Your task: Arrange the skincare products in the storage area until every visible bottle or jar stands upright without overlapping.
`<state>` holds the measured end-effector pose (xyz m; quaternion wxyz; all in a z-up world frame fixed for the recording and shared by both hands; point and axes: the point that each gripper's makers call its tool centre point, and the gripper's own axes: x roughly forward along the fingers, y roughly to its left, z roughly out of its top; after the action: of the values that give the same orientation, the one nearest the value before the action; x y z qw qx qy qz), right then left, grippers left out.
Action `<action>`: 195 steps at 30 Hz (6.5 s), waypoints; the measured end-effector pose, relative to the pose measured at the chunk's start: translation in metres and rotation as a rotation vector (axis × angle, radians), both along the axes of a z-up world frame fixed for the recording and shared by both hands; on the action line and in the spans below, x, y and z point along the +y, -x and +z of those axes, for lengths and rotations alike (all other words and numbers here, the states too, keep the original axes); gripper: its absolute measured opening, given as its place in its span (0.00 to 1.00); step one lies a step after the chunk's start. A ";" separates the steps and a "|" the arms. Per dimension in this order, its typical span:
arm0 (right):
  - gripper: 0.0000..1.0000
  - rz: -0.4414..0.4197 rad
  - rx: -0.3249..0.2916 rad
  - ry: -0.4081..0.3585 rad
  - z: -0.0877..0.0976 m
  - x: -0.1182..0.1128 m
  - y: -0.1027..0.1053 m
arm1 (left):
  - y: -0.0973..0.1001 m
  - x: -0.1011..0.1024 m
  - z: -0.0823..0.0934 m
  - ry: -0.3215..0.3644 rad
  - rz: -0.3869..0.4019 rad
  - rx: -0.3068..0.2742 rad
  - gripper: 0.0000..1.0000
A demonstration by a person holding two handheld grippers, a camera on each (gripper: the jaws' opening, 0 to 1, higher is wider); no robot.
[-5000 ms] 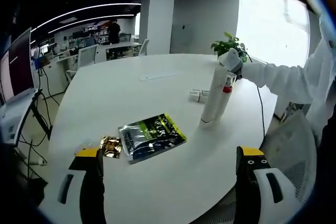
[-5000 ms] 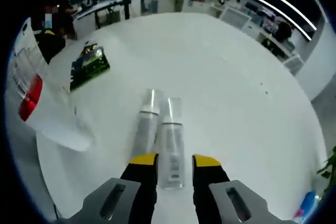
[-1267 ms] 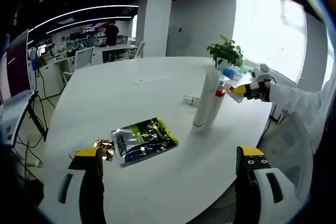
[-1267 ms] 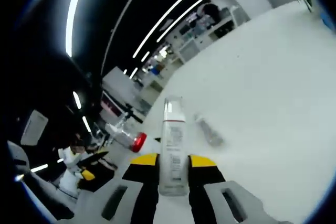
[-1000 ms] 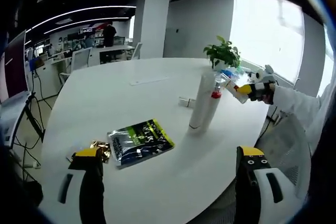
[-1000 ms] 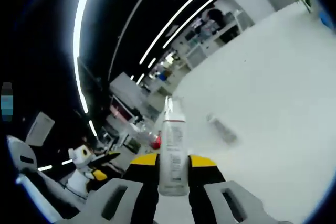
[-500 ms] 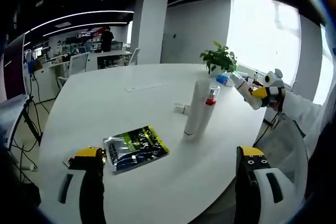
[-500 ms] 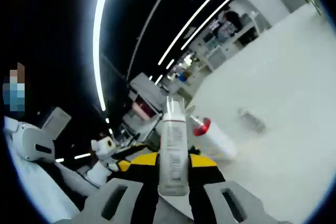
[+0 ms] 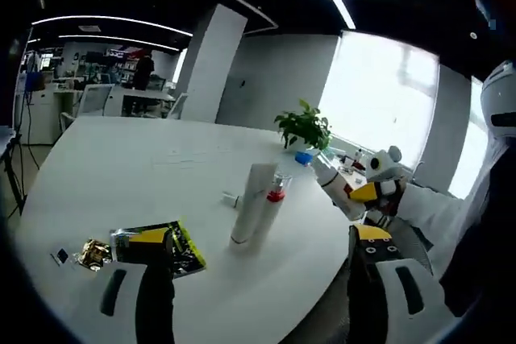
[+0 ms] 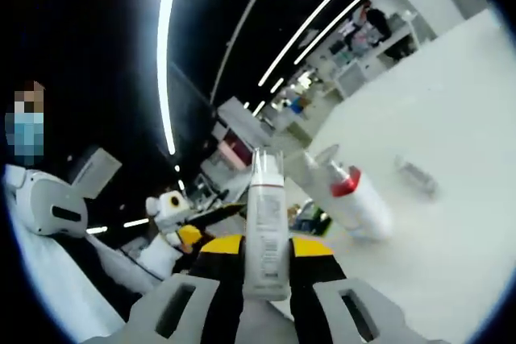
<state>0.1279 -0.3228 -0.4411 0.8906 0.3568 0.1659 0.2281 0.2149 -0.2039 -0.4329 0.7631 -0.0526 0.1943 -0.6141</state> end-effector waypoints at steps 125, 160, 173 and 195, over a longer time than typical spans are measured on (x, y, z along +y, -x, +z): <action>0.27 0.633 -0.251 0.863 -0.142 0.035 -0.066 | 0.029 -0.095 -0.093 -0.233 -0.264 -0.108 0.26; 0.05 0.400 0.114 0.878 -0.143 0.022 -0.047 | 0.029 -0.086 -0.138 -0.461 -0.351 -0.126 0.18; 0.02 0.335 0.124 0.883 -0.144 0.010 -0.054 | 0.018 -0.094 -0.140 -0.459 -0.317 -0.130 0.14; 0.01 0.268 0.133 0.905 -0.150 -0.004 -0.064 | 0.015 -0.103 -0.150 -0.468 -0.303 -0.128 0.13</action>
<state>0.1924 -0.3270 -0.5912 0.9068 -0.0776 0.3497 0.2224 0.1995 -0.3067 -0.5832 0.6648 0.1933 0.2877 -0.6618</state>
